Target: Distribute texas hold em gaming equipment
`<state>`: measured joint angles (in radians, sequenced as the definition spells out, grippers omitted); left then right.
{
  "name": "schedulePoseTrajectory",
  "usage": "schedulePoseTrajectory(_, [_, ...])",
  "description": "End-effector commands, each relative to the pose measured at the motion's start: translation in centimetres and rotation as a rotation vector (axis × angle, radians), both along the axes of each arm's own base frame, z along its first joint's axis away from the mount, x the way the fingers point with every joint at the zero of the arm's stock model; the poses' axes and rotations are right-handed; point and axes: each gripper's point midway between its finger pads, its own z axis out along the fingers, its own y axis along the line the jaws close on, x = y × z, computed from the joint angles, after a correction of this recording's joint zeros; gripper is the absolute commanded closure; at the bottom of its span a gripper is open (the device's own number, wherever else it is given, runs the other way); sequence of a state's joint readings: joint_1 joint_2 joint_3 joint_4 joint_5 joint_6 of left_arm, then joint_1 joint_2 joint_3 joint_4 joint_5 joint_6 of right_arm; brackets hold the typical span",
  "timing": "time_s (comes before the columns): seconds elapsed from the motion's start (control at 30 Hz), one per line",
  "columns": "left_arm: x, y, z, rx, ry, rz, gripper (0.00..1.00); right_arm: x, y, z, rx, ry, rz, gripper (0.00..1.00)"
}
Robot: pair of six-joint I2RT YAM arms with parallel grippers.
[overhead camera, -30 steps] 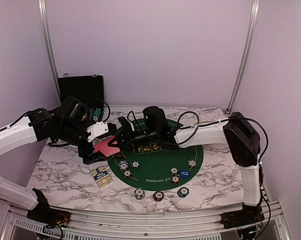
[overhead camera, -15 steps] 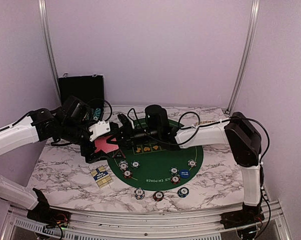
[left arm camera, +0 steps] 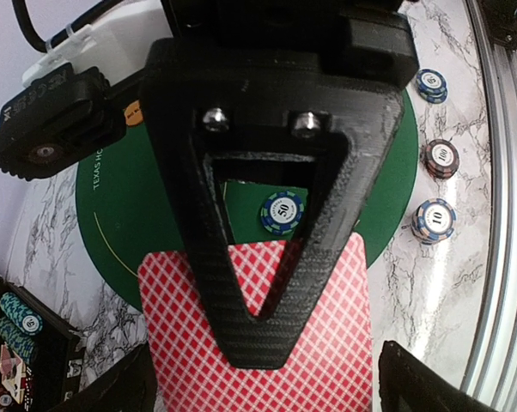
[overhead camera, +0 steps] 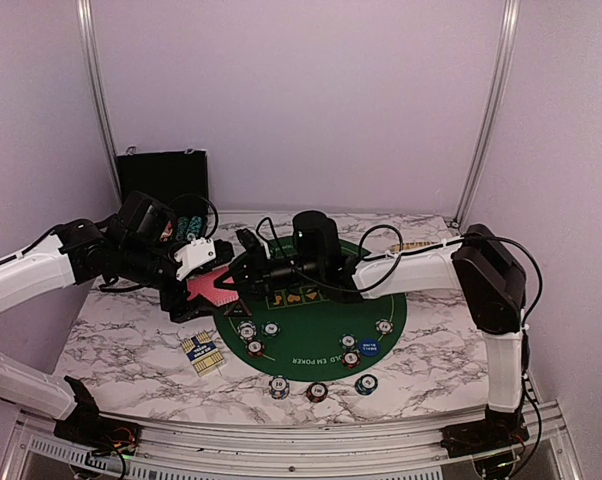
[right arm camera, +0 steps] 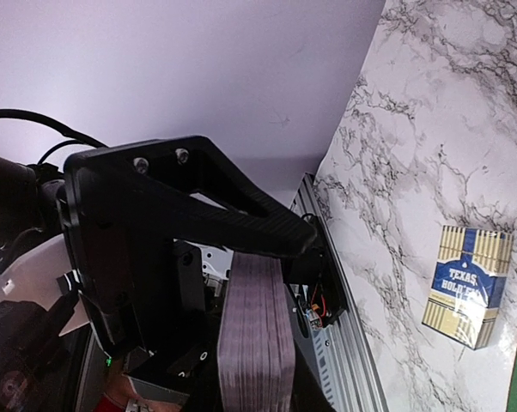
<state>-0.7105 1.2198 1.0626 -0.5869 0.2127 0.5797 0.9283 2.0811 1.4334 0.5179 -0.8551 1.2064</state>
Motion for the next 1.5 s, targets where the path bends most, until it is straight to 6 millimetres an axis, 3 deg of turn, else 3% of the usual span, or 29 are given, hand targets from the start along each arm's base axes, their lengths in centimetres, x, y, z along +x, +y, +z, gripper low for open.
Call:
schedulePoseTrajectory(0.0, [-0.9,0.0,-0.3,-0.028,0.019,-0.024,0.08,-1.0,-0.3,4.6,0.099,-0.059,0.021,1.0])
schedulePoseTrajectory(0.3, [0.3,-0.4,0.5,-0.072,-0.027,0.012,0.09,-1.1,-0.2,4.4,0.098,-0.046,0.03,1.0])
schedulePoseTrajectory(0.73, [-0.1,-0.3,0.0,-0.055,-0.024,-0.026,0.34,-0.3,0.2,2.2,0.001,-0.044,0.004,1.0])
schedulePoseTrajectory(0.9, [0.2,-0.2,-0.1,-0.046,-0.033,-0.016,0.42,0.0,0.5,2.1,-0.016,-0.061,-0.002,0.8])
schedulePoseTrajectory(1.13, [0.6,-0.3,0.0,-0.043,-0.038,-0.001,0.48,-0.3,0.8,2.2,0.024,-0.038,0.024,0.64])
schedulePoseTrajectory(1.47, [1.0,-0.4,0.2,-0.045,-0.035,0.011,0.49,-1.2,1.5,2.1,0.05,-0.031,0.064,0.59])
